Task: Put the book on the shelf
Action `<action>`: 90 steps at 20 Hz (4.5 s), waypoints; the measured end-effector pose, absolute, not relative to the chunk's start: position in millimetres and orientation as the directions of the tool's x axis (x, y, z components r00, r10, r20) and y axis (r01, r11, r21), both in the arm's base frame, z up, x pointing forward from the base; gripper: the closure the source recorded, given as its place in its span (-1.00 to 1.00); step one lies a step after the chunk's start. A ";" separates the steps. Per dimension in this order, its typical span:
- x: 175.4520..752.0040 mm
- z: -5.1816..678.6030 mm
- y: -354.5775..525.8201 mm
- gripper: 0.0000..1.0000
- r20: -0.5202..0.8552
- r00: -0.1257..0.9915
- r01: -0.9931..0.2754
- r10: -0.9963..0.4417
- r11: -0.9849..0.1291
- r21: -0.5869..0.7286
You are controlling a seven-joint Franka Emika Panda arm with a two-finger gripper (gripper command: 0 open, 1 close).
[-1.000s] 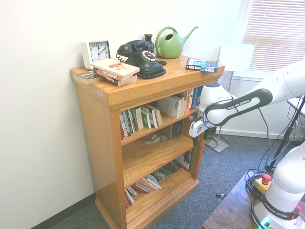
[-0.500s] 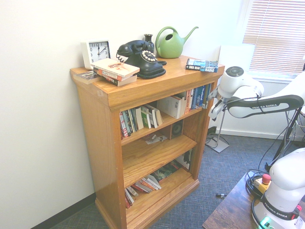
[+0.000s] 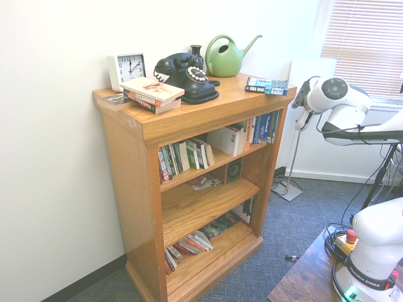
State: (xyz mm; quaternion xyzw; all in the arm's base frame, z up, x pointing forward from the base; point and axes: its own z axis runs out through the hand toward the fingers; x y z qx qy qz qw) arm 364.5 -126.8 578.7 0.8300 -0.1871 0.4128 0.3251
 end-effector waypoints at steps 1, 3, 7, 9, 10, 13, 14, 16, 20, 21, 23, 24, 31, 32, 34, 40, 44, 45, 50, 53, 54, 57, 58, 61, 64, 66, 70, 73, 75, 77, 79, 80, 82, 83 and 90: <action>367.6 585.9 -126.0 -1.00 0.815 0.580 -0.562 0.011 -0.718 0.410; 372.2 595.4 -127.2 -1.00 0.819 0.567 -0.538 0.086 -0.715 0.447; 375.0 602.8 -128.5 -1.00 0.813 0.550 -0.497 0.192 -0.708 0.503; 375.0 603.0 -125.4 -1.00 0.808 0.543 -0.476 0.228 -0.709 0.520; 375.2 603.4 -123.7 -1.00 0.807 0.539 -0.470 0.243 -0.708 0.527; 381.4 609.8 -117.9 -1.00 0.807 0.517 -0.459 0.286 -0.703 0.543; 385.8 612.6 -116.1 -1.00 0.808 0.509 -0.459 0.296 -0.701 0.546; 397.5 616.5 -111.6 -1.00 0.810 0.496 -0.454 0.312 -0.702 0.548; 424.5 613.2 -104.6 -1.00 0.804 0.493 -0.434 0.333 -0.706 0.559; 430.6 611.3 -104.9 -1.00 0.801 0.496 -0.433 0.335 -0.705 0.562; 438.6 608.2 -109.2 -1.00 0.795 0.505 -0.439 0.335 -0.693 0.571; 439.3 607.0 -111.2 -1.00 0.795 0.507 -0.443 0.334 -0.690 0.573; 440.4 606.3 -125.9 1.00 0.795 0.512 -0.461 0.324 -0.678 0.573; 440.4 606.3 -126.6 1.00 0.796 0.513 -0.462 0.323 -0.678 0.572; 440.6 606.4 -127.0 1.00 0.796 0.513 -0.462 0.322 -0.677 0.572; 441.6 606.6 -125.6 1.00 0.796 0.514 -0.468 0.318 -0.674 0.572; 441.9 603.2 -124.0 1.00 0.795 0.519 -0.466 0.315 -0.676 0.572; 442.0 602.1 -123.5 1.00 0.794 0.521 -0.466 0.313 -0.675 0.571; 441.5 604.6 -120.6 1.00 0.798 0.517 -0.475 0.309 -0.672 0.568; 442.0 604.4 -118.2 1.00 0.801 0.518 -0.482 0.301 -0.671 0.564; 442.1 604.4 -117.6 1.00 0.802 0.518 -0.484 0.298 -0.671 0.561; 441.6 606.8 -115.4 1.00 0.804 0.515 -0.491 0.297 -0.667 0.561; 441.8 607.4 -114.5 1.00 0.805 0.514 -0.492 0.297 -0.667 0.560; 441.7 608.9 -113.6 1.00 0.814 0.508 -0.500 0.281 -0.674 0.544; 439.2 611.7 -113.5 1.00 0.827 0.502 -0.516 0.254 -0.679 0.522; 433.9 615.6 -112.7 1.00 0.839 0.496 -0.533 0.225 -0.684 0.498; 411.5 632.6 -109.5 1.00 0.869 0.477 -0.579 0.131 -0.697 0.423; 381.4 647.4 -101.6 1.00 0.882 0.472 -0.619 0.014 -0.707 0.342; 356.4 659.6 -93.2 1.00 0.887 0.456 -0.641 -0.068 -0.717 0.274; 331.3 669.9 -81.0 1.00 0.889 0.437 -0.658 -0.135 -0.722 0.214; 307.0 673.5 -70.3 1.00 0.882 0.427 -0.671 -0.202 -0.724 0.159; 296.3 672.1 -64.8 1.00 0.873 0.427 -0.673 -0.234 -0.727 0.134; 279.2 663.7 -52.0 1.00 0.848 0.432 -0.677 -0.306 -0.732 0.081; 270.9 657.7 -43.7 1.00 0.832 0.438 -0.675 -0.342 -0.736 0.052; 239.2 585.0 18.0 1.00 0.700 0.516 -0.645 -0.494 -0.762 -0.063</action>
